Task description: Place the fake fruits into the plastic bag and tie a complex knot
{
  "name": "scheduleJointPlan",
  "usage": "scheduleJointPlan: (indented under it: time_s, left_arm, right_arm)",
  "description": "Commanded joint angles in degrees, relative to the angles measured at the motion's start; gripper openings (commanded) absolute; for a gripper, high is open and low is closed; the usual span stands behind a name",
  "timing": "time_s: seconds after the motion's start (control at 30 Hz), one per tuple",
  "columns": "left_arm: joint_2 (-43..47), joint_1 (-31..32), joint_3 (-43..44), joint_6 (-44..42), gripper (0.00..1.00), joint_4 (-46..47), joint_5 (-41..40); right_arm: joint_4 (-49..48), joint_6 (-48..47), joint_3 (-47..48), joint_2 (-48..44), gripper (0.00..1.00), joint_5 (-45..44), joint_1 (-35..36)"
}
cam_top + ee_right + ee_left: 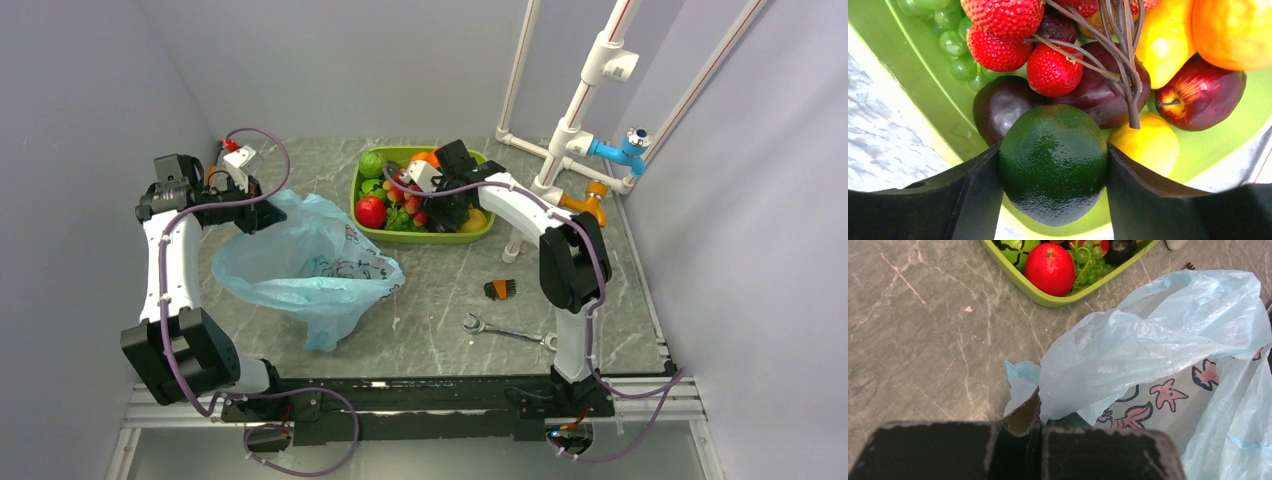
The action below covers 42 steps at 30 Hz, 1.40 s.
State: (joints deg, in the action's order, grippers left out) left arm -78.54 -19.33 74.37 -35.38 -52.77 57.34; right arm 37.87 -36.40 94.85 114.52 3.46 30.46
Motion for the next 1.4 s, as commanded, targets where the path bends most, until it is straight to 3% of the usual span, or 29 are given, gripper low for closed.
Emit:
scheduleJointPlan:
  time_s: [0.0, 0.17, 0.33, 0.47, 0.57, 0.77, 1.0, 1.17, 1.23, 1.37]
  left_arm:
    - [0.36, -0.27, 0.02, -0.26, 0.0, 1.48, 1.0]
    - [-0.65, -0.27, -0.26, 1.36, 0.0, 2.79, 1.58]
    - [-1.54, -0.27, -1.21, 5.06, 0.0, 5.34, 3.0]
    - [-2.33, -0.17, -1.29, 8.67, 0.0, 7.05, 4.29]
    - [-3.01, -0.18, -1.59, 11.06, 0.0, 8.39, 4.89]
    - [-4.08, -0.15, -2.47, 13.78, 0.0, 10.94, 5.66]
    - [-4.9, -0.09, -4.32, 16.0, 0.0, 14.02, 5.57]
    - [-5.45, -0.17, -4.78, 15.78, 0.0, 14.6, 5.34]
    - [-5.88, -0.13, -4.48, 15.11, 0.0, 14.01, 5.15]
    - [-6.64, -0.11, -3.91, 14.46, 0.0, 13.35, 5.14]
  right_arm:
    - [-0.14, -1.35, -0.03, -3.46, 0.53, 0.92, -0.04]
    - [4.46, 2.34, 6.44, -7.24, 0.43, 6.0, 0.03]
    - [5.66, 10.09, 15.41, -11.49, 0.41, 23.19, 1.12]
    - [-6.45, 19.98, 13.79, -16.24, 0.41, 36.05, 4.96]
    - [-18.45, 23.69, 10.37, -17.56, 0.41, 40.26, 10.26]
    - [-23.63, 20.16, 13.88, -8.67, 0.4, 40.34, 20.7]
    - [-24.3, 11.85, 12.42, -1.77, 0.38, 30.2, 27.86]
    - [-23.8, 9.73, 10.06, 0.69, 0.59, 26.02, 28.71]
    - [-23.63, 10.18, 9.84, 0.34, 0.77, 26.1, 28.75]
    - [-23.04, 12.22, 12.17, -0.85, 0.97, 26.67, 28.7]
